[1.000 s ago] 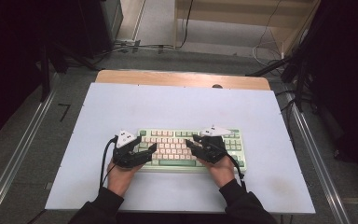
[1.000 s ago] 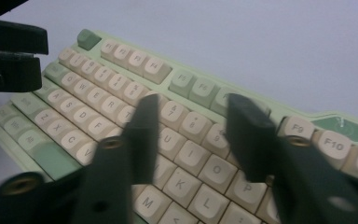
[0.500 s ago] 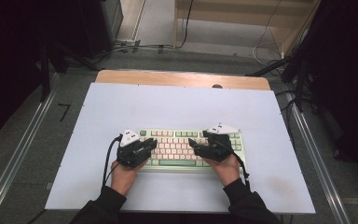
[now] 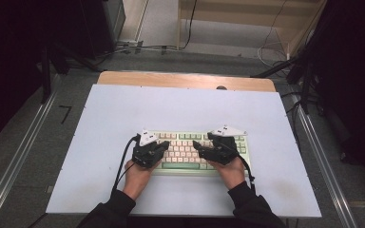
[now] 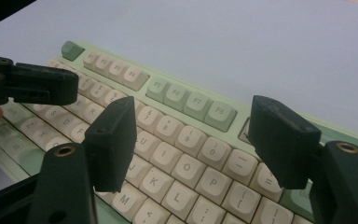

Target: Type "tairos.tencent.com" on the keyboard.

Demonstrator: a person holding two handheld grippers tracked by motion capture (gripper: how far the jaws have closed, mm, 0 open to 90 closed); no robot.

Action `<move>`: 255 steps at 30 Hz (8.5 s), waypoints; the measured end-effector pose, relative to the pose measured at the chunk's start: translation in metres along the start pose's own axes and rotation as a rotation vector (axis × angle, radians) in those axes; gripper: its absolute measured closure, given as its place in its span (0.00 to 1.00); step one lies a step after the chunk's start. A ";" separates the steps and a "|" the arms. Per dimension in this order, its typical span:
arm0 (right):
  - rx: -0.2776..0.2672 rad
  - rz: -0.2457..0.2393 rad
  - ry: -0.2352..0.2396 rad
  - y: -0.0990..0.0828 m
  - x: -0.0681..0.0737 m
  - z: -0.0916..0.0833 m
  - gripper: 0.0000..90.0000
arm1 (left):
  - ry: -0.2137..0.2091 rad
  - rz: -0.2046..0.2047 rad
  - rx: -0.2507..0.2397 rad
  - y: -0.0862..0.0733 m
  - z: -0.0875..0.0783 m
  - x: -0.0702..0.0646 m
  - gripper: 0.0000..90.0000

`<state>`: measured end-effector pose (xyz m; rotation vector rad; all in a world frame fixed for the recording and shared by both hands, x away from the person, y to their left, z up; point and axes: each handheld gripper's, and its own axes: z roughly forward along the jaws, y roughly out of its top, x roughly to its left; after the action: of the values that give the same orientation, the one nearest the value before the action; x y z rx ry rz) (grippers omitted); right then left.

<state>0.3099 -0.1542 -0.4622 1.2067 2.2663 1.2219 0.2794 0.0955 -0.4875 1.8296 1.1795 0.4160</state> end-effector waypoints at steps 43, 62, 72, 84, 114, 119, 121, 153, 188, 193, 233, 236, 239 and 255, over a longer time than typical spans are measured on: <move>0.000 -0.005 -0.003 0.000 0.001 0.000 0.32 | 0.010 0.023 0.050 0.001 0.014 -0.006 1.00; -0.008 0.003 -0.016 -0.002 -0.002 -0.002 0.37 | 0.013 -0.049 -0.057 0.007 -0.008 0.001 0.42; -0.022 -0.010 -0.024 -0.004 -0.002 -0.004 0.49 | 0.079 -0.033 -0.072 -0.002 -0.020 0.014 0.31; -0.025 -0.024 -0.009 -0.010 -0.002 -0.003 0.92 | 0.084 -0.056 -0.064 -0.008 -0.027 0.023 0.32; 0.095 -0.044 0.015 -0.017 0.001 0.017 0.98 | 0.092 -0.058 -0.087 -0.021 -0.039 0.024 0.33; 0.097 -0.046 0.010 -0.016 0.001 0.017 0.98 | 0.103 -0.064 -0.094 -0.025 -0.043 0.024 0.31; 0.098 -0.044 0.011 -0.016 0.001 0.018 0.98 | 0.106 -0.066 -0.098 -0.025 -0.044 0.025 0.31; -0.041 0.044 0.020 -0.011 -0.013 -0.011 0.31 | 0.039 -0.062 -0.093 -0.024 -0.040 0.023 0.96; -0.024 0.048 0.005 -0.013 -0.016 -0.014 0.30 | 0.021 -0.001 0.005 -0.020 -0.017 0.007 1.00; -0.022 0.047 0.005 -0.013 -0.016 -0.013 0.30 | 0.028 -0.004 0.014 -0.021 -0.015 0.007 1.00; -0.027 0.014 0.031 -0.023 -0.009 -0.024 0.89 | 0.075 -0.057 -0.115 -0.021 -0.033 0.019 0.35; -0.015 -0.002 0.042 -0.026 -0.008 -0.025 0.97 | 0.074 -0.050 -0.110 -0.021 -0.033 0.018 0.35; 0.003 -0.010 0.049 -0.029 -0.007 -0.024 0.97 | 0.071 -0.049 -0.107 -0.021 -0.033 0.017 0.35; 0.060 -0.041 0.060 -0.036 0.001 -0.017 0.97 | 0.062 -0.045 -0.095 -0.022 -0.031 0.015 0.35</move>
<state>0.2805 -0.1731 -0.4809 1.1534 2.3749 1.1980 0.2540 0.1273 -0.4909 1.7167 1.2205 0.4983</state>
